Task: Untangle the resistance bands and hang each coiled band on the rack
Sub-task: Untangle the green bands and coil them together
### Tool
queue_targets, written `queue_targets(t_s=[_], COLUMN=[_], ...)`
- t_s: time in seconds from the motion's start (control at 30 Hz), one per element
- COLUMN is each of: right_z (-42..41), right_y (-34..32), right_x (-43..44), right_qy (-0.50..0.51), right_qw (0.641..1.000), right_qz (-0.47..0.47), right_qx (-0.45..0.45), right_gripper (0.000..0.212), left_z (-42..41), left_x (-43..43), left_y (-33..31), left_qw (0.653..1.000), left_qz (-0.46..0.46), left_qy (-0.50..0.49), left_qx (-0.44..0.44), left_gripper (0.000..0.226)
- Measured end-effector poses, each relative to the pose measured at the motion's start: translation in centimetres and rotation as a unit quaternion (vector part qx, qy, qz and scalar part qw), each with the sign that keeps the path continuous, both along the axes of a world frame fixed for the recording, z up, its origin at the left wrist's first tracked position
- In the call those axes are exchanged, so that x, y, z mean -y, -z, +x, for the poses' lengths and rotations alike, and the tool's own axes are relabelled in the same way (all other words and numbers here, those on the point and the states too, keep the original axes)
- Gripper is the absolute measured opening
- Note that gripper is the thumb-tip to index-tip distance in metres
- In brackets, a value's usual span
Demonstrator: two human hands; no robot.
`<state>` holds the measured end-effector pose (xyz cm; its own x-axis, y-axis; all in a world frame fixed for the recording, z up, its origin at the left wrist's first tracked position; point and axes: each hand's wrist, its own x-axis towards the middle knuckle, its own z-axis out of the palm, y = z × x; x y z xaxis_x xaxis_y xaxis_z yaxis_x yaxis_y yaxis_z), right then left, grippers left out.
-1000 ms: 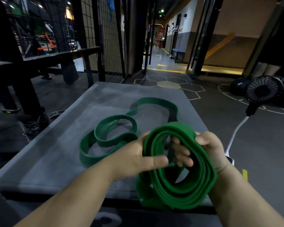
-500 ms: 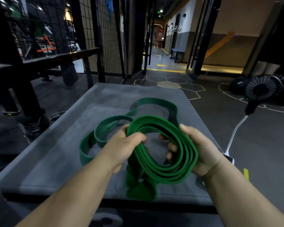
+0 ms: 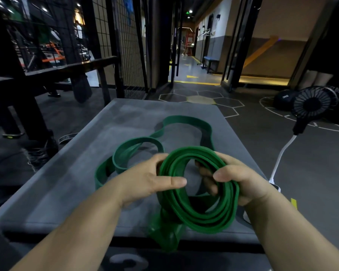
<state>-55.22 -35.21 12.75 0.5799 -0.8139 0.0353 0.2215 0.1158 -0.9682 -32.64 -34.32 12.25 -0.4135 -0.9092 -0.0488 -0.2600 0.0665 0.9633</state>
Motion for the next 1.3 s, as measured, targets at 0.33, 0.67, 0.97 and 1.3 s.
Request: queue_targets(t_s=[0.33, 0.67, 0.97, 1.3], right_z=[1.0, 1.8, 2.5, 2.0], right_y=[-0.6, -2.9, -3.1, -2.2], right_x=[-0.4, -1.9, -2.2, -1.3], right_qy=[-0.007, 0.156, 0.200, 0.272], right_qw=[0.997, 0.907, 0.876, 0.903], right_qz=[-0.031, -0.173, -0.202, -0.194], right_qx=[-0.069, -0.350, -0.388, -0.271], right_gripper=[0.064, 0.037, 0.034, 0.034], left_z=[-1.6, -2.1, -2.4, -2.2], left_x=[-0.4, -0.4, -0.3, -0.3], left_y=[-0.6, -1.0, -0.6, -0.6], left_qw=[0.992, 0.983, 0.979, 0.985], left_qz=[-0.046, -0.069, -0.034, -0.049], left_qy=[-0.072, -0.133, -0.117, -0.044], left_qx=[-0.090, -0.105, -0.161, -0.159], left_gripper=[0.043, 0.038, 0.048, 0.050])
